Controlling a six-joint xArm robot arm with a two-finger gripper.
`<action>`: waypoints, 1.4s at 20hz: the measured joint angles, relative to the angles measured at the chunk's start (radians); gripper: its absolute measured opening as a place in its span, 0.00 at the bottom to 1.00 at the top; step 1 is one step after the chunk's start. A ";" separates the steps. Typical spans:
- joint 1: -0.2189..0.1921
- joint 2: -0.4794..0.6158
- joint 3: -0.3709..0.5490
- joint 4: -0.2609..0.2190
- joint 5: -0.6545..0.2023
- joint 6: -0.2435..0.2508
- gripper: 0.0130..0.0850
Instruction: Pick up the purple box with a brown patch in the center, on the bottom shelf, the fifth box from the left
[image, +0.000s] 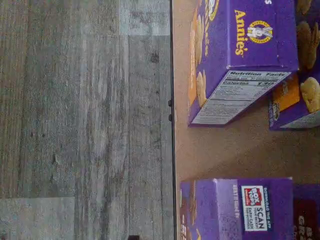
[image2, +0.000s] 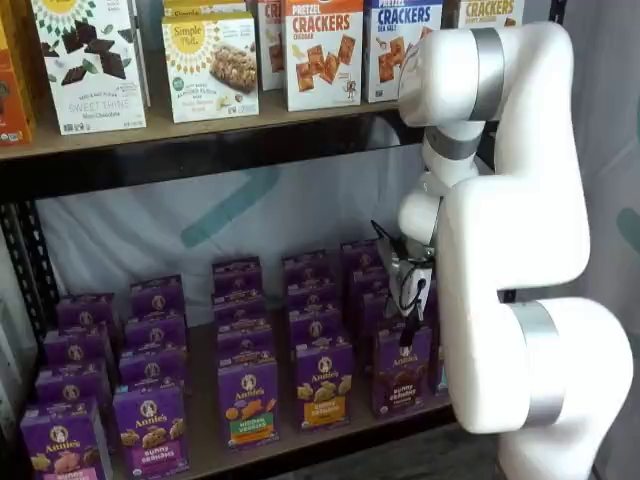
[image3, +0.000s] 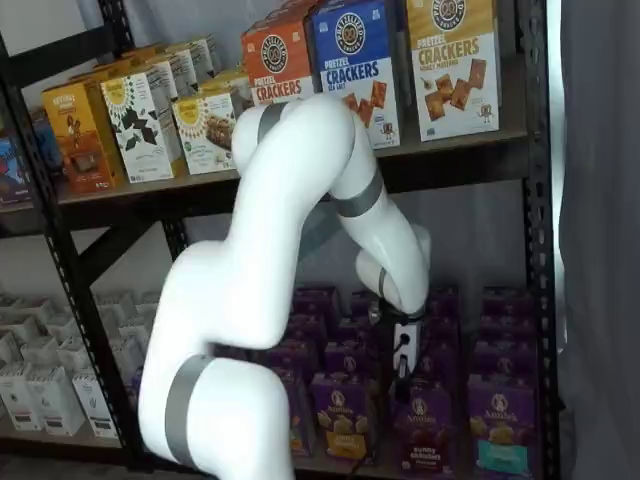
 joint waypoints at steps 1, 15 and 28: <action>0.001 0.000 0.002 0.010 -0.012 -0.008 1.00; -0.009 0.028 -0.007 -0.058 -0.077 0.036 1.00; -0.001 0.122 -0.105 -0.111 -0.077 0.091 1.00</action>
